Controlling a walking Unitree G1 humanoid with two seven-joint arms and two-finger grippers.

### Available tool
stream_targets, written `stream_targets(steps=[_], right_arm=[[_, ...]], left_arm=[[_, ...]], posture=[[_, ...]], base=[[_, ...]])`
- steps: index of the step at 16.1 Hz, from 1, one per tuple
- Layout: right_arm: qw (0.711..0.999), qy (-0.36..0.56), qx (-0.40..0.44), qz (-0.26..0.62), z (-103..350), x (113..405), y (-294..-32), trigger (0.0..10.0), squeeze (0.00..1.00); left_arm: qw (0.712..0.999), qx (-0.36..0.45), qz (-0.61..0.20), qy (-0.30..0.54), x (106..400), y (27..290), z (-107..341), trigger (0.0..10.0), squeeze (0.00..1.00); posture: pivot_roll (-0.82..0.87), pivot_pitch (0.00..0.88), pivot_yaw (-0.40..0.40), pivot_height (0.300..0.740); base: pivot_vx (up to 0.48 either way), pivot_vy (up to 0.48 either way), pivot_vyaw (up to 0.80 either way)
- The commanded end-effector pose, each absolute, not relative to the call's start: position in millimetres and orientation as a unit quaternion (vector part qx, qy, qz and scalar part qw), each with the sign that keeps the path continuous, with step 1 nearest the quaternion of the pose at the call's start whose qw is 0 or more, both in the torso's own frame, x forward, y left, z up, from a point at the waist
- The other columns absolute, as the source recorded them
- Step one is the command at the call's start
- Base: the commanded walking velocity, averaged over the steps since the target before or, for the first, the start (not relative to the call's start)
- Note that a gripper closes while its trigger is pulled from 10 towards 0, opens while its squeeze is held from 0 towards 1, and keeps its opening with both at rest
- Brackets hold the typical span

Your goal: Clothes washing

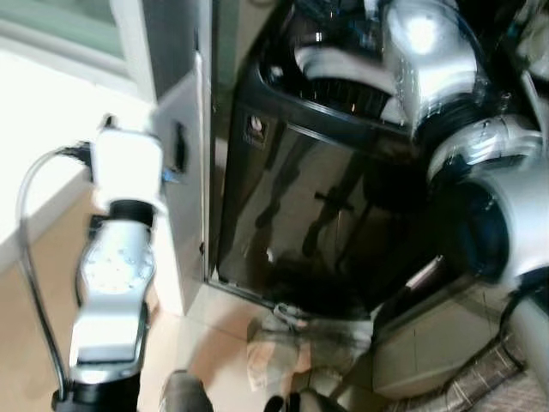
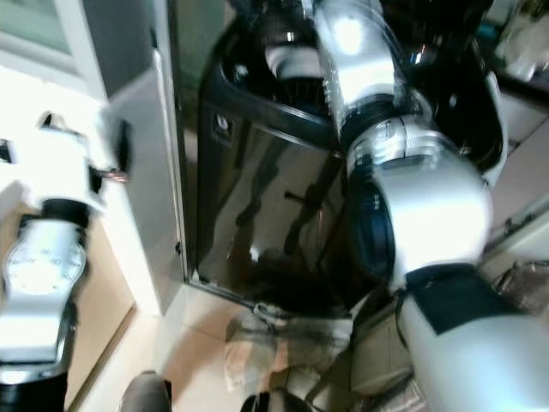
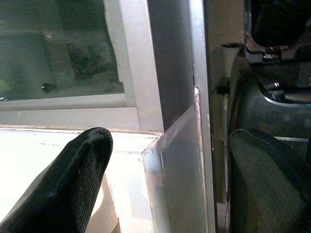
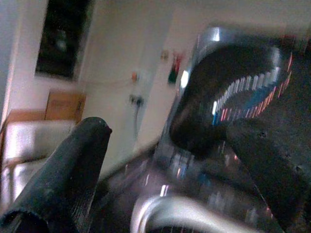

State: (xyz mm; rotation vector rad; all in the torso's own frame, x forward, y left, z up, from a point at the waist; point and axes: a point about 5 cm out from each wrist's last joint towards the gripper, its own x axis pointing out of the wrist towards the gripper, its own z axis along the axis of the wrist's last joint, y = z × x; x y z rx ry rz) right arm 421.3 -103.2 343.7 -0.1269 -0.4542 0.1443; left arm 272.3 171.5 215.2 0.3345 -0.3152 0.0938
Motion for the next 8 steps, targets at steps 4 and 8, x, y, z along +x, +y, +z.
stream_targets(steps=[4,8], right_arm=[[0.975,-0.211,0.0,0.069,282.4,416.5,-117.7,10.0,0.0],[0.992,-0.123,0.021,0.02,169.7,382.3,-137.5,10.0,0.0]], left_arm=[[0.977,0.165,-0.004,-0.136,275.6,163.9,202.9,10.0,0.0],[0.98,0.158,-0.066,-0.101,289.8,162.7,191.2,10.0,0.0]], posture=[[0.13,0.0,-0.129,0.731],[0.03,0.0,-0.023,0.731]], base=[[0.0,0.0,0.0],[0.0,0.0,0.0]])
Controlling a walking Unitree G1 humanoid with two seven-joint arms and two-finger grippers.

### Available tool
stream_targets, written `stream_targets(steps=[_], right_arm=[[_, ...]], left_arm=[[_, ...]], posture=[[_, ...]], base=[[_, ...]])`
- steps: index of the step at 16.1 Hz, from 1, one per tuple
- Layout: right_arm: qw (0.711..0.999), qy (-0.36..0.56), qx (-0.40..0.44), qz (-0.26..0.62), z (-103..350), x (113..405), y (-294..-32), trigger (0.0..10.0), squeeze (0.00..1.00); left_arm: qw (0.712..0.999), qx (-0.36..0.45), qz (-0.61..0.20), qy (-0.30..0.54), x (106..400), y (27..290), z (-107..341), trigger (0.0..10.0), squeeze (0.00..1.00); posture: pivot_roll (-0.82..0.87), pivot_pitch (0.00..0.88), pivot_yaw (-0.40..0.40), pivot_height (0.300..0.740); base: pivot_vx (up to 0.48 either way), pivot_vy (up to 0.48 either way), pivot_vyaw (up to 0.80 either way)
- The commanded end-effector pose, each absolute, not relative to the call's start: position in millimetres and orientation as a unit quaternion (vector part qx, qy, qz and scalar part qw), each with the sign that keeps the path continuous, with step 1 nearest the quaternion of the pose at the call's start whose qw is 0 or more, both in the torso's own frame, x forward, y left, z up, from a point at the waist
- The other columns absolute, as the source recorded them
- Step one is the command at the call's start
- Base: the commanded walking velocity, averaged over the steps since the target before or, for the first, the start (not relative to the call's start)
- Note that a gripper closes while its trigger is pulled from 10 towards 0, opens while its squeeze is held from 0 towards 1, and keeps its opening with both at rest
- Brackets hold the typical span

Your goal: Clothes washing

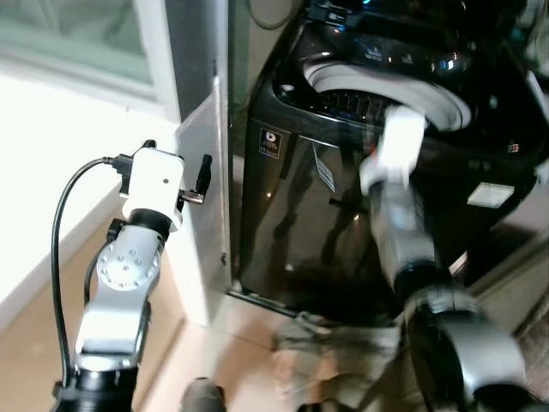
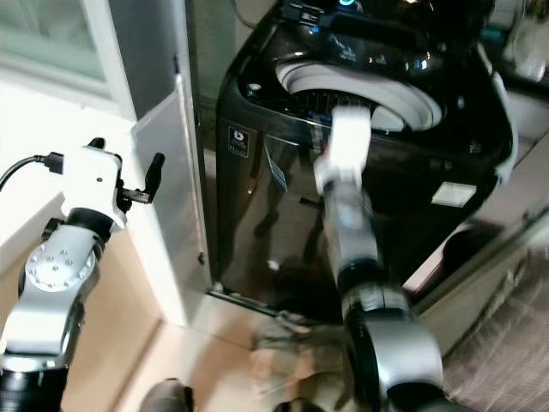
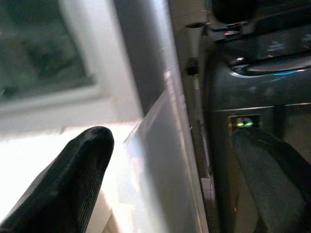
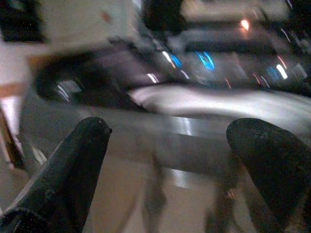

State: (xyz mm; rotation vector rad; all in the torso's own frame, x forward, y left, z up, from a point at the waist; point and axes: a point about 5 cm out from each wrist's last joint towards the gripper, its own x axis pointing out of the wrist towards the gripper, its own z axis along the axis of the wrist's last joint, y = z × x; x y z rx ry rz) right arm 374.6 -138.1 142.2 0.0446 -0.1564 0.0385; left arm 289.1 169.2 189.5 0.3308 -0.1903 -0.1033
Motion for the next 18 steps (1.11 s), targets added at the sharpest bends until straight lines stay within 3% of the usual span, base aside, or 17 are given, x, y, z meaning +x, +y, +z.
stream_targets(steps=[1,4,9,12,18], right_arm=[[0.995,-0.093,0.027,0.022,146.0,372.8,-134.0,10.0,0.0],[0.998,-0.032,0.017,0.058,117.8,359.4,-119.6,10.0,0.0],[0.998,-0.01,0.015,0.065,104.9,350.7,-115.6,10.0,0.0],[0.997,0.001,0.005,0.08,100.9,348.2,-116.3,10.0,0.0],[0.993,0.023,0.001,0.115,101.9,352.2,-108.8,10.0,0.0]], left_arm=[[0.977,0.171,-0.091,-0.094,296.0,162.2,189.4,10.0,0.0],[0.977,0.172,-0.105,-0.076,309.0,163.6,180.4,10.0,0.0],[0.99,0.101,-0.092,-0.038,321.4,163.1,154.3,10.0,0.0],[0.991,0.094,-0.086,-0.048,320.0,158.1,154.0,10.0,0.0],[0.994,0.078,-0.039,-0.061,313.4,156.5,150.5,10.0,0.0]], posture=[[0.0,0.0,0.031,0.731],[-0.03,0.0,0.057,0.731],[-0.07,0.0,0.052,0.731],[-0.06,0.0,0.029,0.731],[-0.03,0.0,-0.013,0.731]], base=[[0.0,0.0,-0.78],[0.0,0.0,-0.26],[0.0,0.0,0.0],[0.0,0.0,-0.72],[0.0,0.0,0.0]])
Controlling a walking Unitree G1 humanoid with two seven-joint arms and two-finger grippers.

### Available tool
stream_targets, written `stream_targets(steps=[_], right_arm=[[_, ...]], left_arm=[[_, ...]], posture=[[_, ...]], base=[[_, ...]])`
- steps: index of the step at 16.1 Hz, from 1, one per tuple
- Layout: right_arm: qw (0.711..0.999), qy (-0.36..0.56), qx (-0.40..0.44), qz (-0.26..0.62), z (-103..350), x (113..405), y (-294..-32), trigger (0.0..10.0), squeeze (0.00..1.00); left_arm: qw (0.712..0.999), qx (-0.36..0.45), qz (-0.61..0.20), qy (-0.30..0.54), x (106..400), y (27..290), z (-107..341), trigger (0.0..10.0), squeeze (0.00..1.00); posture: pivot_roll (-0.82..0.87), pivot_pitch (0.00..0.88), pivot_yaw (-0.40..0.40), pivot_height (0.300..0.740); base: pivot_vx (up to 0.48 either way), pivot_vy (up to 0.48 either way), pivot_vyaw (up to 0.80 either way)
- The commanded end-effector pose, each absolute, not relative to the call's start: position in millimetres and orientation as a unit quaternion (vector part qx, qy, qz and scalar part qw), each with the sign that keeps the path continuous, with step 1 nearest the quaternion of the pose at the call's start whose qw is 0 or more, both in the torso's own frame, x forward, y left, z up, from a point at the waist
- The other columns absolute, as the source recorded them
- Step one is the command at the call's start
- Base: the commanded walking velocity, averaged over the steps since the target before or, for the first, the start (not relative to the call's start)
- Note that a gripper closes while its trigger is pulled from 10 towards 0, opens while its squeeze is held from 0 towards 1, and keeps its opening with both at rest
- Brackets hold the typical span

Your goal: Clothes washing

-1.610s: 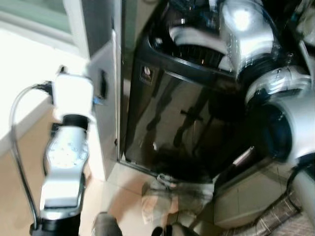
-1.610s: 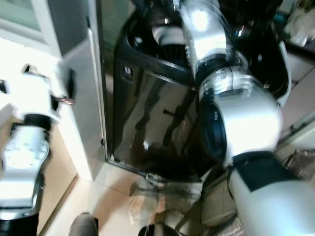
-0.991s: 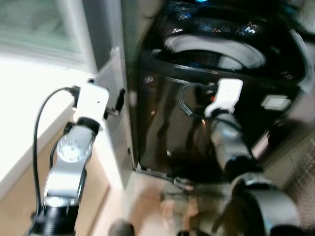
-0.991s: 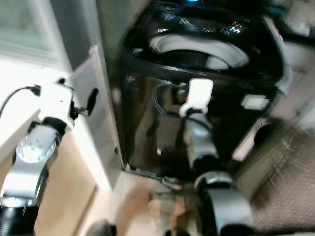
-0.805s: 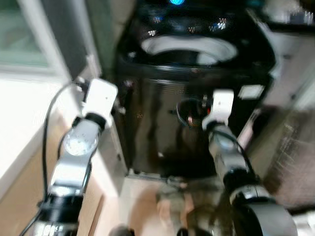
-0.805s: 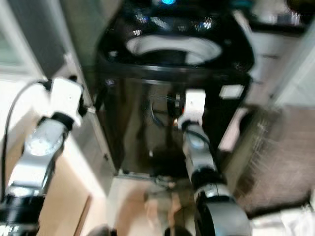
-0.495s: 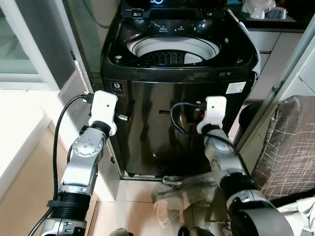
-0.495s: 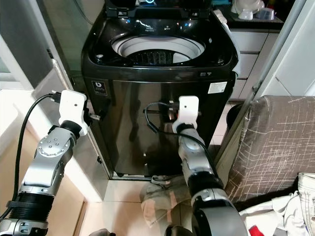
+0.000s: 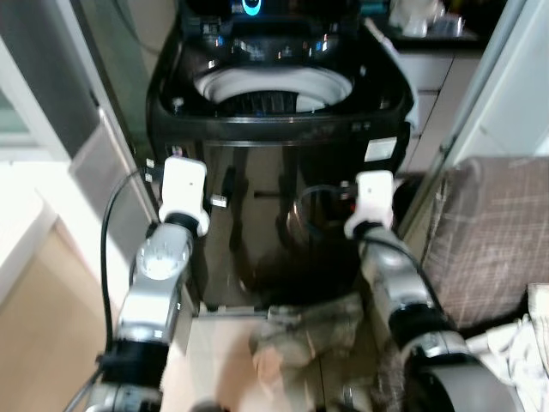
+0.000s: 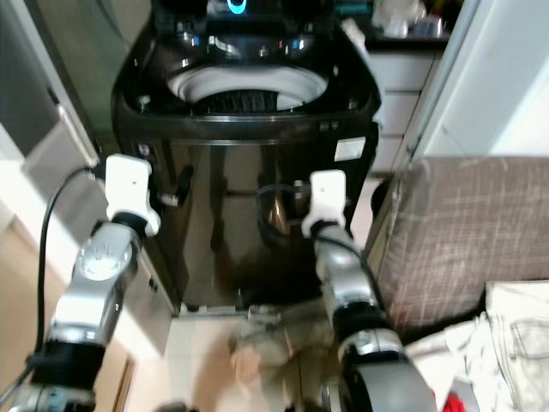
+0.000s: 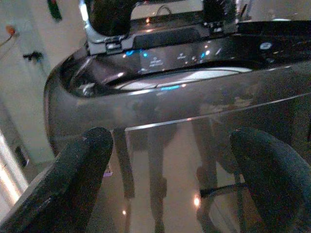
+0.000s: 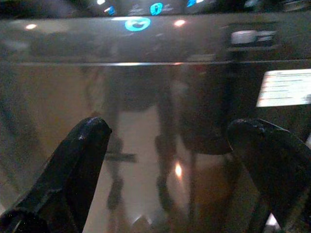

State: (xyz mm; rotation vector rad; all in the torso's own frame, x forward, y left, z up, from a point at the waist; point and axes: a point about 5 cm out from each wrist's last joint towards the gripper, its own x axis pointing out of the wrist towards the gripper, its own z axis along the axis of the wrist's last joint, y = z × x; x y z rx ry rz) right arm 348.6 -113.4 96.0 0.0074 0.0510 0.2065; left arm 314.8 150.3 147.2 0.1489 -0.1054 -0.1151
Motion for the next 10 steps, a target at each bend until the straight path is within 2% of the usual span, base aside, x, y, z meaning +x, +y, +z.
stream_targets(steps=[1,10], right_arm=[[0.993,0.023,0.001,0.118,101.8,352.2,-108.2,10.0,0.0],[0.99,0.045,0.002,0.136,97.2,352.0,-107.2,10.0,0.0]], left_arm=[[0.995,0.075,-0.032,-0.06,312.9,157.4,150.1,10.0,0.0],[0.997,0.053,-0.021,-0.056,311.0,155.8,147.6,10.0,0.0]], posture=[[-0.03,0.0,-0.015,0.731],[-0.02,0.0,-0.027,0.731]], base=[[0.0,0.0,0.0],[0.0,0.0,0.0]])
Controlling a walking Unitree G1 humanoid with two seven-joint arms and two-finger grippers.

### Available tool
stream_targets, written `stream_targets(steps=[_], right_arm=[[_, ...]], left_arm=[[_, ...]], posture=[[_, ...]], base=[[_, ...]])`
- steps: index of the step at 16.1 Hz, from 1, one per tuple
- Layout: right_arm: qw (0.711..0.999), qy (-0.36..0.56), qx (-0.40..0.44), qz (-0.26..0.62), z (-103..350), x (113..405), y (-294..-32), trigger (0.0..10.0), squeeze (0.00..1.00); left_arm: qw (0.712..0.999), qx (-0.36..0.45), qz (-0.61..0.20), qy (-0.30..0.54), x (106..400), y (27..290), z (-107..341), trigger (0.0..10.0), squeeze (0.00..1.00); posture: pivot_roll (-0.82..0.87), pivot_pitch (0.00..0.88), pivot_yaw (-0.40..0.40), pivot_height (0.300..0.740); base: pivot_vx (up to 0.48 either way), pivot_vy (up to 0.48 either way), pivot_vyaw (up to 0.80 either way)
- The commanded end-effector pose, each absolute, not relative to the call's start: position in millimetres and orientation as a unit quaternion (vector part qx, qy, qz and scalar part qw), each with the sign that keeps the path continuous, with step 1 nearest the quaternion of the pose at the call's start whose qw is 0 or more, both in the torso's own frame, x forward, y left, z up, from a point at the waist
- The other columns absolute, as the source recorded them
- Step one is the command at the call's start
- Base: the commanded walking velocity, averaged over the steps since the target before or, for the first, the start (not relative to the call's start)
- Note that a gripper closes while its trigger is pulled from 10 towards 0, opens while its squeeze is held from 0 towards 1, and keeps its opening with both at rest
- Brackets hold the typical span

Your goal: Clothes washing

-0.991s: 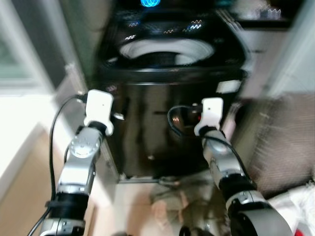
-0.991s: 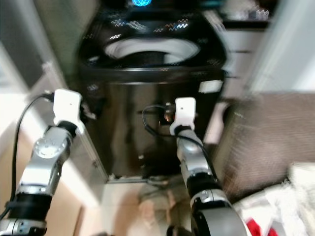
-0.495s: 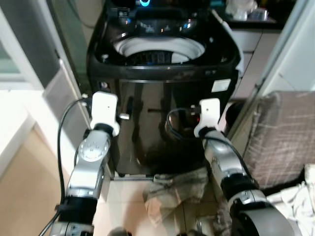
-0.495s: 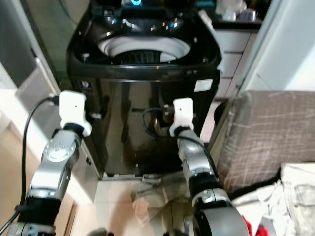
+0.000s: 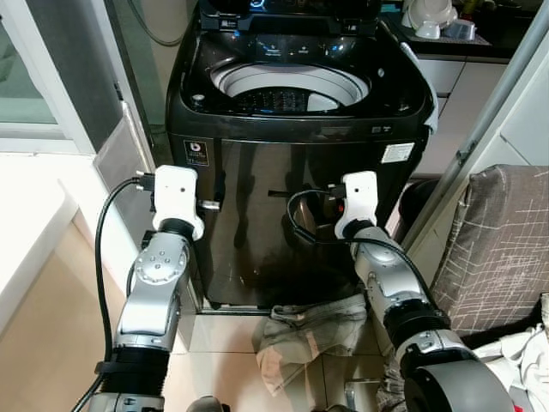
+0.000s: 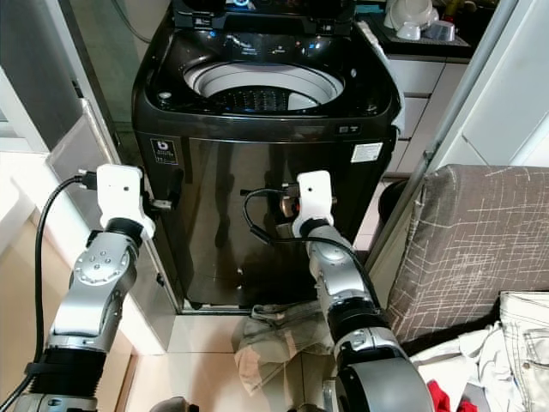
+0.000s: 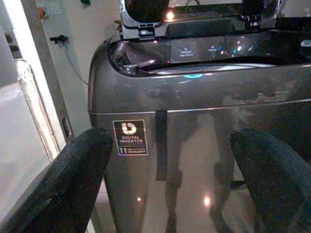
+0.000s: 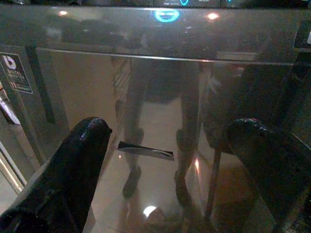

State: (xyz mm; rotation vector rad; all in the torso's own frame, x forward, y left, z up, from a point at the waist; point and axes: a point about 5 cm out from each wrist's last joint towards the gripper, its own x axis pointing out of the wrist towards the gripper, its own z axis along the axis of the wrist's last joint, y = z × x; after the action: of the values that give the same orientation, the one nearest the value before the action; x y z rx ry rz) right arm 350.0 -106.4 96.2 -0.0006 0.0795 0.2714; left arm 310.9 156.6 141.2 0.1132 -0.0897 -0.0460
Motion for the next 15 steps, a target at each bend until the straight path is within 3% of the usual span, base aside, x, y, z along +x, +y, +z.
stream_targets(steps=[1,9,15], right_arm=[[0.99,0.047,0.001,0.136,97.0,352.1,-108.1,10.0,0.0],[0.989,0.051,-0.001,0.137,94.2,350.0,-110.7,10.0,0.0],[0.991,0.042,-0.031,0.124,94.9,349.8,-115.7,10.0,0.0]], left_arm=[[0.997,0.05,-0.017,-0.055,311.6,156.5,147.5,10.0,0.0],[0.997,0.056,-0.019,-0.055,311.7,153.6,145.8,10.0,0.0],[0.996,0.061,-0.026,-0.056,313.0,152.3,146.2,10.0,0.0]], posture=[[-0.03,0.0,-0.027,0.731],[-0.04,0.0,-0.027,0.731],[-0.05,0.0,-0.024,0.731]], base=[[-0.311,0.0,0.0],[-0.329,0.0,0.0],[0.0,0.0,-0.13]])
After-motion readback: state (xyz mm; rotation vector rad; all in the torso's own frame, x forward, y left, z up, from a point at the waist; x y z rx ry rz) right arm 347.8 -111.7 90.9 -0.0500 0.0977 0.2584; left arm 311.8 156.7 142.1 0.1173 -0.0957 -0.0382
